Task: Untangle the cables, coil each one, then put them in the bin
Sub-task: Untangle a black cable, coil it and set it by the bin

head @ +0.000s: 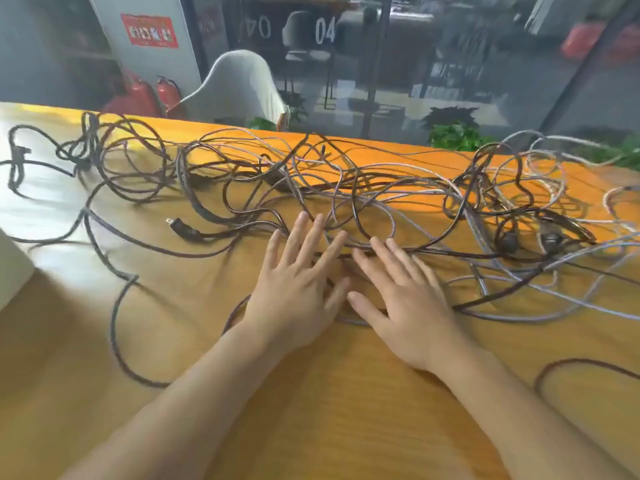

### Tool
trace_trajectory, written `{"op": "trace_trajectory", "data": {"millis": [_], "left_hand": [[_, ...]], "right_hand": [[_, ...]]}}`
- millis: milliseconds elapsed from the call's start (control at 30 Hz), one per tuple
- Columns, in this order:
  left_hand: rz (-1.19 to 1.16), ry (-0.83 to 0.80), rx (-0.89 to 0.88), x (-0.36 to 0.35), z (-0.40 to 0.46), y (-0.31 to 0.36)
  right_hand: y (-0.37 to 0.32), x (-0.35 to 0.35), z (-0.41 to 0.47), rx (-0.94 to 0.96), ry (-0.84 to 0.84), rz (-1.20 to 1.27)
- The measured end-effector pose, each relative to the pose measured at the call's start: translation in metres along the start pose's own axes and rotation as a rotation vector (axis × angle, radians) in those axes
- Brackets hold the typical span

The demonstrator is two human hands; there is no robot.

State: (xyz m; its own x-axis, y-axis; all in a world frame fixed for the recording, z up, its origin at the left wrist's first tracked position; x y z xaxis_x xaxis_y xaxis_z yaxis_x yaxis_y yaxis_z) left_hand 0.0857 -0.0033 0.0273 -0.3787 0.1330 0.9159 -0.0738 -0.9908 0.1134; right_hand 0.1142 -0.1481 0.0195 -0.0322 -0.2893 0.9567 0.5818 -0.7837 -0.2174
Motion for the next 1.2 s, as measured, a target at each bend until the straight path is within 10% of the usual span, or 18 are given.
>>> {"op": "trace_trajectory", "data": {"millis": [600, 900, 1200], "left_hand": [[-0.152, 0.100, -0.038, 0.047, -0.047, -0.014], [-0.166, 0.102, 0.176, 0.065, -0.107, -0.036], [-0.173, 0.137, 0.334, 0.074, -0.130, -0.050]], "right_hand": [[0.026, 0.031, -0.033, -0.136, 0.303, 0.174], [-0.043, 0.027, -0.058, 0.191, 0.174, 0.327], [-0.022, 0.030, -0.056, 0.027, 0.269, 0.420]]}}
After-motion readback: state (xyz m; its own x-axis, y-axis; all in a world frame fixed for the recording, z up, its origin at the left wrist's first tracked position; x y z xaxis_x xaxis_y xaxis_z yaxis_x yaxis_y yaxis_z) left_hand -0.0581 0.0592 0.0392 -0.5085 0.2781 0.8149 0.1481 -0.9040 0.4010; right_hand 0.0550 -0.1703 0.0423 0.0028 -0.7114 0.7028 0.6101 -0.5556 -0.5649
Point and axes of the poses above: each hand's wrist, its own z-axis towards the middle knuckle, its own x-axis out of the back of the hand, y = z × x, the point moved 9 cm from there along z, towards the middle knuckle, and after that the axes turned 5 degrees about y, right-handed, at the moved point
